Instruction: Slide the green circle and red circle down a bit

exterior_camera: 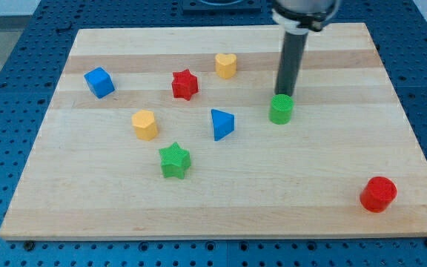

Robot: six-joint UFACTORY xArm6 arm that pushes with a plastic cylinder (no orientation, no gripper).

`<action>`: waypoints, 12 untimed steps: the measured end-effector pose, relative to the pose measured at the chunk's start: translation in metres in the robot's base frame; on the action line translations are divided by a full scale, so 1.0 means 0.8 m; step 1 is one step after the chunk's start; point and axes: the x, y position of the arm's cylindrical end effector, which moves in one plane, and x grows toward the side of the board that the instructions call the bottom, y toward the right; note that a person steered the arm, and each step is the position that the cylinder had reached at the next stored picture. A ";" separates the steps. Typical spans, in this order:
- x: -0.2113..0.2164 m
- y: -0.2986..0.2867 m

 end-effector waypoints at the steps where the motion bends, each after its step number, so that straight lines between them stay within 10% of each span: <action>1: 0.014 -0.030; 7: 0.178 0.074; 12: 0.137 0.144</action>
